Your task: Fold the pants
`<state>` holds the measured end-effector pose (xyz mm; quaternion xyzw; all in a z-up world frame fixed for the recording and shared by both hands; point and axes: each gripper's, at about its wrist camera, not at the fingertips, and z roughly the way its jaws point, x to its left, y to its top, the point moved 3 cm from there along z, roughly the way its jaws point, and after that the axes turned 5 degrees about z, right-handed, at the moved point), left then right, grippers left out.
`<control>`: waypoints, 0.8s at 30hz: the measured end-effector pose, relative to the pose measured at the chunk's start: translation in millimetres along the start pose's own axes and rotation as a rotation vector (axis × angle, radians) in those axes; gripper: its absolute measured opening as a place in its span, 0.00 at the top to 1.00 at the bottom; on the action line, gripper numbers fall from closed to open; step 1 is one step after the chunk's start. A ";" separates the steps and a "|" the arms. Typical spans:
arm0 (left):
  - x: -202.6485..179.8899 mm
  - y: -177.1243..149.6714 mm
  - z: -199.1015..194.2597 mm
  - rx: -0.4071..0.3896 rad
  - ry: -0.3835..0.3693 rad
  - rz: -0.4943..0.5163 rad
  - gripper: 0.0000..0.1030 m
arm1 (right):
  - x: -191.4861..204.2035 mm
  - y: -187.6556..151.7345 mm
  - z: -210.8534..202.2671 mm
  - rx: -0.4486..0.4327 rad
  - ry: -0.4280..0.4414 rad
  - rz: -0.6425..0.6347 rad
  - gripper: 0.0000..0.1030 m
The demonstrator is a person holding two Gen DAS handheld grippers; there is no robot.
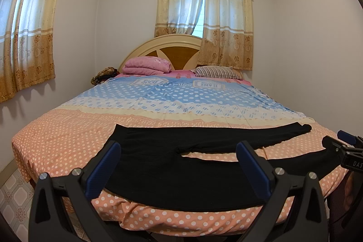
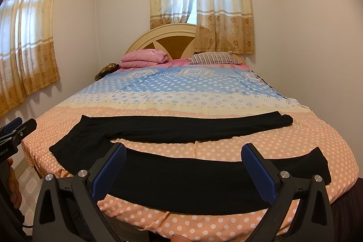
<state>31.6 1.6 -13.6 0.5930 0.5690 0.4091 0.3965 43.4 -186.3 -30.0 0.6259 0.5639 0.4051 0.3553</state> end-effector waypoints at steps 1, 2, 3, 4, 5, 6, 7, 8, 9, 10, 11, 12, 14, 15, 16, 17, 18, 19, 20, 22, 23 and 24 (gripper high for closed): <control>-0.1 -0.1 0.0 0.000 0.000 0.000 0.00 | 0.0 0.0 0.1 0.000 0.001 0.000 0.01; 0.3 -0.1 -0.2 -0.001 -0.001 -0.001 0.00 | 0.1 0.0 0.1 0.001 0.001 -0.001 0.01; 0.1 -0.1 -0.1 -0.001 -0.001 0.000 0.00 | 0.7 -0.3 -0.1 0.002 0.001 -0.002 0.01; -0.2 -0.1 0.1 -0.001 0.000 0.001 0.00 | 1.5 -1.1 -0.3 0.003 0.001 -0.003 0.01; 0.3 -0.1 -0.2 -0.001 0.000 0.001 0.00 | 1.9 -1.6 -0.6 0.003 0.002 -0.004 0.01; 0.5 -0.1 -0.2 -0.001 -0.001 0.000 0.00 | 2.7 -2.0 -0.8 0.003 0.003 -0.005 0.01; 0.5 -0.1 -0.2 -0.001 -0.001 0.000 0.00 | 3.0 -2.3 -0.6 0.003 0.003 -0.006 0.01; 0.4 -0.1 -0.1 -0.001 0.000 0.000 0.00 | 3.4 -2.7 -1.4 0.003 0.002 -0.006 0.01; 0.3 -0.1 0.1 0.000 0.000 0.000 0.00 | 2.8 -2.4 -0.5 0.004 0.003 -0.005 0.01; 0.3 -0.2 0.1 0.000 0.000 0.000 0.00 | 2.9 -2.5 -0.5 0.005 0.003 -0.005 0.01; 0.7 -0.2 -0.3 -0.001 -0.001 0.000 0.00 | 3.3 -2.9 -1.2 0.006 0.003 -0.005 0.01; 0.8 -0.2 -0.3 -0.001 -0.001 0.000 0.00 | 2.2 -2.1 0.7 0.007 0.003 -0.004 0.01; 0.8 -0.1 -0.2 -0.001 -0.001 0.000 0.00 | 2.4 -2.3 0.4 0.005 0.004 -0.004 0.01; 0.6 -0.2 0.1 -0.001 -0.001 0.001 0.00 | 2.2 -1.9 1.1 0.008 0.004 -0.005 0.01; 0.7 -0.2 0.2 0.000 -0.001 0.000 0.00 | 2.3 -2.2 0.9 0.008 0.004 -0.006 0.01; 0.9 -0.2 -0.3 -0.001 -0.001 -0.001 0.00 | 1.8 -2.2 1.3 0.007 0.002 -0.006 0.01; 0.7 -0.2 0.0 0.000 -0.001 -0.001 0.00 | 1.6 -2.2 1.5 0.009 0.003 -0.005 0.01; 0.9 -0.3 -0.2 0.000 -0.001 0.000 0.00 | 1.5 -2.6 1.3 0.010 0.003 -0.005 0.01; 1.1 -0.8 -0.1 0.000 -0.001 0.000 0.00 | 0.8 -2.5 1.7 0.010 0.004 -0.004 0.01; 1.3 -1.1 0.1 0.001 -0.001 0.000 0.00 | 0.6 -2.2 2.4 0.011 0.004 -0.006 0.01; 1.6 -1.4 0.3 0.003 0.000 0.000 0.00 | 0.4 -1.9 2.8 0.011 0.004 -0.007 0.01; 2.2 -1.9 0.6 0.003 0.000 -0.001 0.00 | 0.3 -1.9 3.0 0.012 0.004 -0.007 0.01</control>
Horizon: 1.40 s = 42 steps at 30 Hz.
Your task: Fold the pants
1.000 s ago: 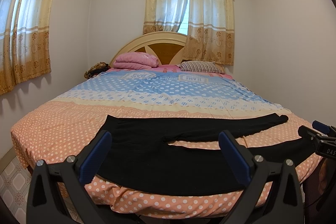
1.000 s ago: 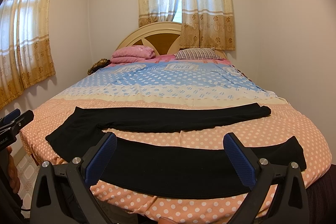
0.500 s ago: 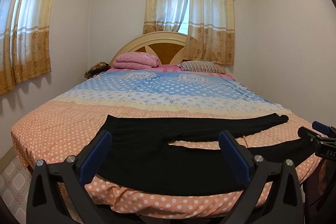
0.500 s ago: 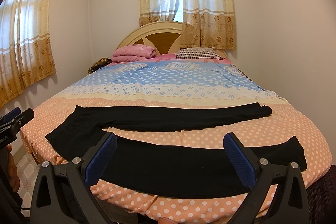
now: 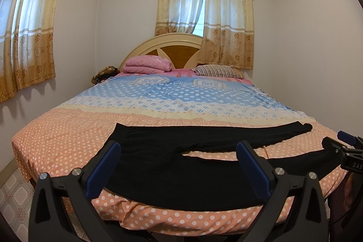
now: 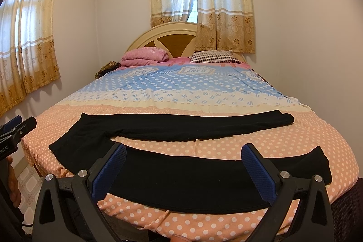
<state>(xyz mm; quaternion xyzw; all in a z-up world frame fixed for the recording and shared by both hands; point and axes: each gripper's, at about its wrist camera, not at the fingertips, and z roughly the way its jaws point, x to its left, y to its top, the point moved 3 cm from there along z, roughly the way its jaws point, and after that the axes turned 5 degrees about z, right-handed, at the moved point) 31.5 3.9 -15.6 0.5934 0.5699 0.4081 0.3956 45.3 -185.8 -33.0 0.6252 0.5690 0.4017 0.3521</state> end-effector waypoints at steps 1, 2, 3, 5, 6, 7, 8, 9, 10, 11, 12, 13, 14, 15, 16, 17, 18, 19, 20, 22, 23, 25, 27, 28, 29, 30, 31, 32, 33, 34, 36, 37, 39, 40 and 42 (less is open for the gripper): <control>1.4 -0.7 0.5 0.001 0.001 -0.001 0.00 | -0.1 -0.2 0.4 0.001 0.000 0.000 0.01; 2.0 -1.1 0.8 0.002 0.001 -0.002 0.00 | -0.1 -0.5 0.7 0.001 0.000 -0.001 0.01; 2.6 -1.6 1.3 0.003 0.002 -0.002 0.00 | -0.1 -0.7 1.5 0.002 0.000 -0.001 0.01; 3.6 -2.6 2.8 0.007 0.002 -0.004 0.00 | -0.4 -1.3 1.8 0.005 0.000 -0.001 0.01; 3.8 -3.1 3.5 0.009 0.002 -0.004 0.00 | 0.5 -1.6 2.4 0.006 0.000 -0.002 0.01; 4.0 -3.7 4.1 0.011 0.002 -0.004 0.00 | 0.6 -2.1 3.1 0.008 0.000 -0.003 0.01; 3.9 -3.9 4.6 0.013 0.003 -0.003 0.00 | 1.0 -2.4 3.8 0.009 0.000 -0.004 0.01; 3.7 -4.6 5.4 0.015 0.003 -0.002 0.00 | 1.2 -2.8 4.7 0.011 -0.001 -0.005 0.01; 3.6 -5.1 6.3 0.017 0.002 -0.003 0.00 | 0.9 -3.2 5.5 0.012 0.000 -0.005 0.01; 3.6 -5.4 7.1 0.019 0.002 -0.002 0.00 | 1.0 -3.7 6.2 0.014 -0.001 -0.006 0.01; 3.6 -6.0 8.7 0.023 0.002 0.001 0.00 | 0.9 -4.4 7.2 0.016 -0.002 -0.007 0.01; 3.9 -6.1 10.3 0.028 -0.001 0.003 0.00 | 1.4 -4.8 8.4 0.017 -0.004 -0.010 0.01; 4.6 -5.5 13.5 0.029 -0.011 0.010 0.00 | 1.2 -5.2 10.0 0.019 0.003 -0.016 0.01; 7.0 -3.0 18.4 0.022 -0.018 0.027 0.00 | 1.1 -5.9 12.5 0.021 0.040 -0.027 0.01; 11.1 0.2 24.2 0.011 0.002 0.044 0.00 | -0.7 -6.5 16.4 0.013 0.075 -0.043 0.01; 18.5 4.2 36.0 0.004 0.034 0.072 0.00 | -4.1 -6.7 21.0 0.010 0.061 -0.058 0.01; 26.4 7.6 48.5 0.012 0.054 0.099 0.00 | -10.9 -7.6 29.2 0.003 0.008 -0.077 0.01; 41.5 12.1 68.7 0.032 0.084 0.123 0.00 | -18.0 -8.7 37.0 0.003 -0.038 -0.086 0.01; 54.5 15.0 84.3 0.049 0.103 0.124 0.00 | -27.5 -10.5 46.1 0.018 -0.071 -0.080 0.01; 85.5 19.6 120.1 0.085 0.147 0.128 0.00 | -49.9 -15.7 65.8 0.073 -0.085 -0.020 0.01; 103.4 20.8 142.1 0.108 0.188 0.135 0.00 | -63.1 -19.7 75.3 0.098 -0.095 0.029 0.01; 137.4 18.4 188.1 0.177 0.223 0.141 0.00 | -78.0 -26.5 86.3 0.120 -0.114 0.088 0.01; 159.8 11.4 221.6 0.249 0.210 0.105 0.00 | -88.9 -34.1 98.1 0.143 -0.132 0.116 0.01; 170.6 7.1 242.6 0.284 0.206 0.093 0.00 | -93.0 -37.2 104.6 0.158 -0.141 0.114 0.01; 174.4 2.6 255.6 0.308 0.194 0.095 0.00 | -95.7 -39.8 110.8 0.173 -0.152 0.108 0.01; 178.5 -3.5 273.4 0.343 0.188 0.100 0.00 | -96.7 -42.2 116.3 0.193 -0.165 0.097 0.01; 181.2 -9.1 288.6 0.368 0.182 0.094 0.03 | -98.7 -42.1 122.4 0.210 -0.173 0.087 0.01; 182.6 -12.7 297.9 0.385 0.163 0.085 0.06 | -101.0 -40.1 126.7 0.224 -0.179 0.076 0.02; 184.5 -16.9 309.3 0.411 0.137 0.075 0.12 | -103.7 -36.3 130.6 0.230 -0.184 0.064 0.03; 186.7 -19.6 320.9 0.438 0.117 0.060 0.14 | -105.8 -31.0 133.4 0.230 -0.185 0.054 0.05; 191.8 -25.7 341.3 0.498 0.093 0.023 0.19 | -114.0 -17.9 139.0 0.234 -0.181 0.046 0.18; 194.9 -29.0 348.8 0.520 0.085 0.004 0.29 | -118.4 -10.6 142.7 0.240 -0.183 0.046 0.19; 201.5 -35.7 364.5 0.566 0.058 -0.021 0.38 | -130.7 3.9 150.3 0.243 -0.196 0.052 0.19; 203.5 -38.2 368.7 0.578 0.046 -0.033 0.39 | -136.0 10.3 153.8 0.241 -0.206 0.053 0.19; 206.8 -42.1 376.4 0.591 0.012 -0.042 0.49 | -150.8 22.0 164.4 0.243 -0.238 0.047 0.26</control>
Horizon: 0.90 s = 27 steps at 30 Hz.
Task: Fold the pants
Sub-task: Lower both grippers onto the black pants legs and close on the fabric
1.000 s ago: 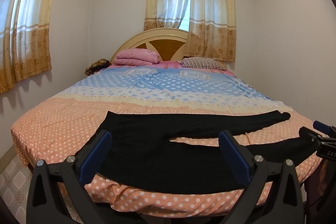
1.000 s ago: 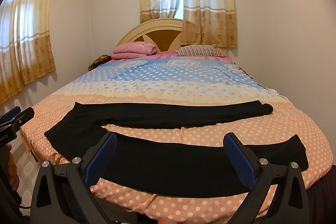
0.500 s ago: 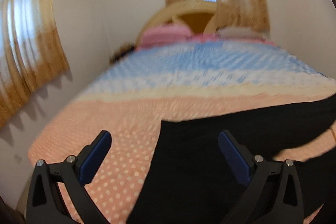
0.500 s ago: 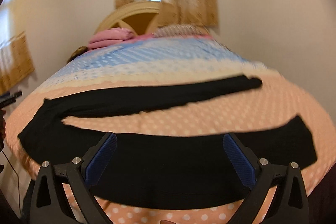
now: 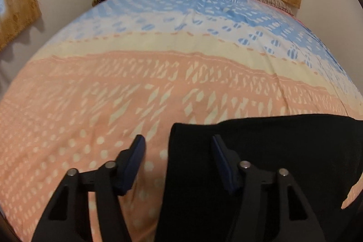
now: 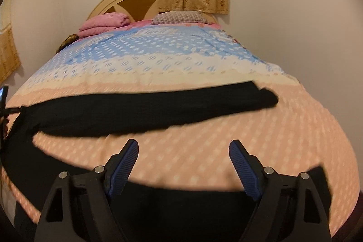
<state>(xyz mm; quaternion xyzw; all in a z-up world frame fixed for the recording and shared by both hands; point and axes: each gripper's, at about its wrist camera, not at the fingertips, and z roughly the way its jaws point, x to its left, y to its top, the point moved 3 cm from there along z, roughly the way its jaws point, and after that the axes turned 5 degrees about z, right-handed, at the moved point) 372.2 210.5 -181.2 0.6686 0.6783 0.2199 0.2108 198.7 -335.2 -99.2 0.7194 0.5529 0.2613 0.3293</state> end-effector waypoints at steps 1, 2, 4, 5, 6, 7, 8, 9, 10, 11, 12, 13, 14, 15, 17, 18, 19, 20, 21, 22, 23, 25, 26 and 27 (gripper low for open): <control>-0.6 0.7 3.5 0.005 -0.015 0.008 0.62 | -8.6 8.7 8.8 0.010 -0.023 -0.002 0.30; -2.4 0.4 4.5 0.007 -0.040 0.016 0.67 | -17.8 16.3 18.4 0.029 -0.037 0.006 0.39; -6.3 0.5 2.1 -0.009 -0.042 0.046 0.77 | -37.8 29.0 36.1 0.068 -0.045 0.057 0.48; -7.1 2.6 3.8 -0.015 -0.051 0.063 0.82 | -51.1 36.5 44.8 0.077 -0.050 0.093 0.50; -10.3 3.2 3.1 -0.026 -0.048 0.085 0.84 | -59.6 42.1 49.9 0.079 -0.059 0.110 0.50; -12.7 3.1 2.6 -0.033 -0.037 0.101 0.85 | -71.1 50.0 57.6 0.080 -0.080 0.124 0.50; -15.8 0.8 1.3 -0.043 -0.030 0.122 0.85 | -79.0 56.2 63.5 0.082 -0.093 0.134 0.50; -17.0 -0.7 2.0 -0.045 -0.025 0.137 0.86 | -88.7 63.3 70.6 0.082 -0.112 0.143 0.50; -19.2 -2.8 2.1 -0.040 -0.014 0.143 0.86 | -98.3 70.5 78.6 0.082 -0.139 0.144 0.50; -16.4 -1.1 3.4 -0.039 -0.014 0.141 0.86 | -105.0 74.8 86.0 0.088 -0.162 0.142 0.50; -15.9 -0.7 3.3 -0.038 -0.015 0.136 0.86 | -110.9 78.9 92.2 0.094 -0.173 0.146 0.50; -15.2 0.0 4.2 -0.036 -0.018 0.132 0.86 | -116.4 82.4 99.0 0.106 -0.172 0.156 0.50; -14.7 1.0 5.7 -0.035 -0.019 0.129 0.86 | -120.9 86.0 107.7 0.126 -0.162 0.167 0.50; -13.6 1.7 6.8 -0.039 -0.026 0.125 0.86 | -126.6 89.4 116.2 0.144 -0.153 0.181 0.50; -11.1 3.8 9.4 -0.037 -0.037 0.111 0.86 | -131.2 96.2 132.0 0.157 -0.145 0.187 0.50; -9.6 4.1 9.8 -0.035 -0.043 0.104 0.86 | -131.3 99.6 141.1 0.164 -0.142 0.177 0.50; -8.5 4.4 10.3 -0.035 -0.049 0.100 0.86 | -130.6 102.4 148.7 0.167 -0.140 0.162 0.50; -8.5 4.7 11.3 -0.033 -0.052 0.096 0.86 | -129.9 105.2 157.2 0.172 -0.145 0.145 0.50; -8.0 5.3 12.2 -0.029 -0.054 0.092 0.86 | -131.2 107.3 163.7 0.173 -0.151 0.137 0.50; -8.8 6.7 13.5 -0.027 -0.052 0.093 0.86 | -131.3 109.6 171.6 0.178 -0.156 0.128 0.50; -9.9 6.4 13.7 -0.025 -0.049 0.096 0.86 | -133.0 111.2 180.2 0.186 -0.155 0.121 0.50; -11.3 6.6 13.8 -0.024 -0.041 0.105 0.86 | -134.8 112.4 196.1 0.214 -0.165 0.104 0.50; -11.8 6.3 13.8 -0.023 -0.038 0.109 0.86 | -136.0 111.4 204.1 0.239 -0.155 0.108 0.50; -12.1 6.7 14.3 -0.022 -0.035 0.112 0.86 | -137.6 110.0 209.5 0.260 -0.134 0.122 0.50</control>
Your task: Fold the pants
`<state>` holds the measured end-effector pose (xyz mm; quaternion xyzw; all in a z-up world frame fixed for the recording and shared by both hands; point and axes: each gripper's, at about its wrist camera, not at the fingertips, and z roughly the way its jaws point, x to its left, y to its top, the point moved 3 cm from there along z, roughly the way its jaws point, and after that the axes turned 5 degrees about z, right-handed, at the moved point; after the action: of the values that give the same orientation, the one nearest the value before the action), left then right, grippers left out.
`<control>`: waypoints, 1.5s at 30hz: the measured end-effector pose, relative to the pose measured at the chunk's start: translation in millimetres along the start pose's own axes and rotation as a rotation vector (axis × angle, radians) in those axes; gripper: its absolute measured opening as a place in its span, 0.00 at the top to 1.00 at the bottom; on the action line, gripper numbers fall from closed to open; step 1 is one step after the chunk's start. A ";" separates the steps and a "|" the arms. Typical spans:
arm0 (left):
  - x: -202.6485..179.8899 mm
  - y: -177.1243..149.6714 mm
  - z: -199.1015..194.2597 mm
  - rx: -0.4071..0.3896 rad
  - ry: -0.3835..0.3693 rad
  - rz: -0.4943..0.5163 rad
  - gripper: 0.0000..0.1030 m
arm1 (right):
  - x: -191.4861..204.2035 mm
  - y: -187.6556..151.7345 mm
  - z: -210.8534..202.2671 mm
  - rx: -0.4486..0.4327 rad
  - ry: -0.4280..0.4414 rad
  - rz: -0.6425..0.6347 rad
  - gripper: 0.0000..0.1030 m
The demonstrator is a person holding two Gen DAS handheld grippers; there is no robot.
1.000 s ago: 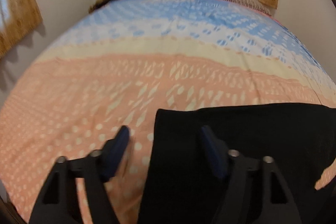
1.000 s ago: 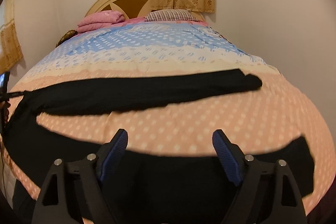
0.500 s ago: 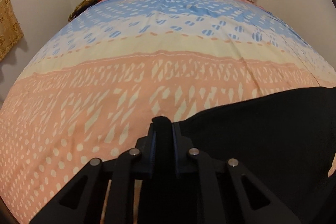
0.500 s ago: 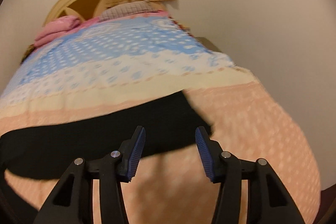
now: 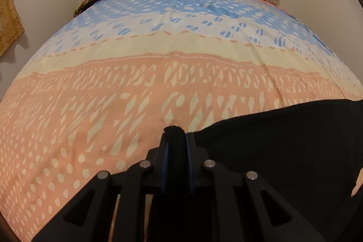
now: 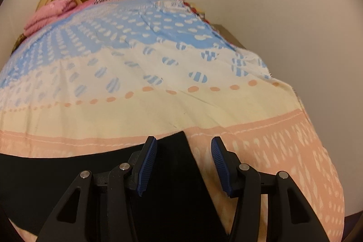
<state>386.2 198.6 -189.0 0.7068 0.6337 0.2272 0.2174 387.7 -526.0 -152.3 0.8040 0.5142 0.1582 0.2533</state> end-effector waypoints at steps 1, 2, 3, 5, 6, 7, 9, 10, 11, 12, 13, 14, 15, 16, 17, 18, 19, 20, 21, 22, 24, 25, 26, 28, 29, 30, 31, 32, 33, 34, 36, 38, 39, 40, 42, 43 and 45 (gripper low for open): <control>-0.3 0.0 0.1 -0.001 0.003 0.003 0.86 | -0.2 -1.0 4.8 0.025 0.021 0.007 0.50; -1.3 0.0 0.2 -0.002 0.006 0.007 0.86 | 0.4 -2.7 6.5 0.031 0.021 0.002 0.61; -1.9 0.0 0.2 -0.003 0.010 0.012 0.86 | 2.2 -4.5 6.8 0.033 0.018 -0.010 0.81; -3.2 0.5 0.0 -0.005 0.019 0.022 0.86 | 7.1 -6.5 1.3 0.026 0.025 -0.031 0.91; -3.6 1.0 -0.4 -0.006 0.022 0.027 0.86 | 8.2 -7.0 -1.9 0.023 0.034 -0.035 0.95; -3.6 1.4 -1.1 -0.006 0.020 0.026 0.86 | 9.4 -7.2 -6.0 0.015 0.042 -0.041 0.95; -1.8 2.3 -4.5 -0.012 0.006 0.019 0.87 | 12.9 -8.8 -20.9 -0.014 0.045 -0.053 0.95; 0.9 3.4 -9.2 -0.026 -0.014 0.007 0.87 | 13.9 -9.5 -30.4 -0.032 0.050 -0.053 0.95; 3.5 4.6 -15.2 -0.046 -0.031 -0.006 0.87 | 14.3 -9.9 -41.1 -0.055 0.056 -0.050 0.95; 4.6 6.0 -20.0 -0.061 -0.037 -0.012 0.87 | 15.3 -8.5 -47.9 -0.070 0.061 -0.047 0.95; 6.4 7.4 -26.8 -0.081 -0.046 -0.016 0.87 | 15.2 -9.1 -57.7 -0.087 0.067 -0.047 0.95; 8.0 8.4 -34.4 -0.103 -0.055 -0.022 0.87 | 15.5 -10.0 -68.4 -0.105 0.071 -0.050 0.95; 9.2 9.2 -41.2 -0.117 -0.060 -0.024 0.87 | 15.7 -10.0 -76.1 -0.121 0.075 -0.054 0.95; 9.4 9.8 -46.6 -0.126 -0.064 -0.025 0.87 | 15.0 -10.0 -83.9 -0.137 0.080 -0.054 0.95; 10.5 10.3 -51.8 -0.137 -0.073 -0.028 0.87 | 14.2 -10.5 -92.7 -0.154 0.088 -0.052 0.95; 11.5 10.6 -56.8 -0.147 -0.077 -0.031 0.87 | 12.4 -11.8 -102.8 -0.172 0.098 -0.049 0.95; 12.2 10.8 -60.7 -0.155 -0.078 -0.032 0.87 | 11.0 -13.9 -112.1 -0.188 0.105 -0.047 0.95; 13.5 10.7 -65.5 -0.167 -0.083 -0.038 0.87 | 9.0 -16.1 -121.2 -0.205 0.112 -0.044 0.95; 14.7 10.4 -70.1 -0.180 -0.093 -0.044 0.87 | 7.0 -18.5 -130.0 -0.224 0.120 -0.044 0.95; 15.2 9.5 -72.6 -0.188 -0.094 -0.047 0.87 | 4.7 -20.8 -138.3 -0.244 0.129 -0.042 0.95; 18.2 7.5 -78.4 -0.208 -0.105 -0.059 0.87 | -2.3 -28.5 -155.9 -0.282 0.148 -0.035 0.95; 19.9 5.5 -81.1 -0.221 -0.121 -0.068 0.87 | -7.0 -33.9 -164.7 -0.300 0.160 -0.026 0.96; 21.9 3.0 -83.4 -0.231 -0.135 -0.078 0.87 | -10.6 -38.6 -171.4 -0.312 0.166 -0.021 0.96; 26.0 -2.5 -89.4 -0.250 -0.160 -0.105 0.87 | -19.9 -49.2 -184.5 -0.340 0.178 -0.008 0.96; 27.7 -5.0 -92.7 -0.264 -0.170 -0.114 0.87 | -25.5 -56.2 -191.0 -0.353 0.185 0.002 0.96; 28.1 -7.4 -96.0 -0.275 -0.178 -0.119 0.87 | -28.8 -61.1 -194.8 -0.361 0.189 0.008 0.96; 29.4 -11.1 -100.1 -0.290 -0.189 -0.126 0.87 | -33.0 -67.9 -199.8 -0.369 0.195 0.017 0.96; 30.2 -13.3 -102.9 -0.298 -0.198 -0.130 0.87 | -36.6 -75.2 -204.7 -0.376 0.198 0.024 0.96; 30.0 -16.8 -106.9 -0.307 -0.208 -0.132 0.87 | -38.8 -80.9 -208.1 -0.381 0.201 0.029 0.96; 30.2 -21.3 -111.7 -0.318 -0.214 -0.131 0.87 | -41.9 -89.6 -213.0 -0.389 0.208 0.038 0.96; 30.8 -28.3 -119.9 -0.337 -0.226 -0.132 0.87 | -47.2 -103.5 -220.6 -0.400 0.219 0.049 0.96; 32.6 -37.9 -127.5 -0.353 -0.240 -0.136 0.87 | -51.9 -120.7 -225.9 -0.407 0.223 0.056 0.96; 33.7 -42.9 -130.6 -0.359 -0.245 -0.138 0.87 | -54.1 -127.3 -227.1 -0.410 0.224 0.060 0.96; 34.9 -47.6 -133.0 -0.366 -0.252 -0.141 0.87 | -57.2 -135.7 -228.8 -0.412 0.225 0.068 0.96; 37.7 -58.9 -137.1 -0.376 -0.265 -0.145 0.87 | -64.6 -149.4 -230.8 -0.412 0.230 0.088 0.96; 38.5 -64.0 -138.8 -0.381 -0.270 -0.150 0.87 | -69.6 -156.1 -231.3 -0.411 0.233 0.100 0.96; 41.8 -75.9 -140.2 -0.387 -0.284 -0.164 0.87 | -78.3 -168.4 -231.3 -0.409 0.236 0.124 0.96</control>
<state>245.9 250.7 -119.8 0.6230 0.5967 0.2245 0.4533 109.9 -482.7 -57.8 0.7419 0.4474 0.3670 0.3388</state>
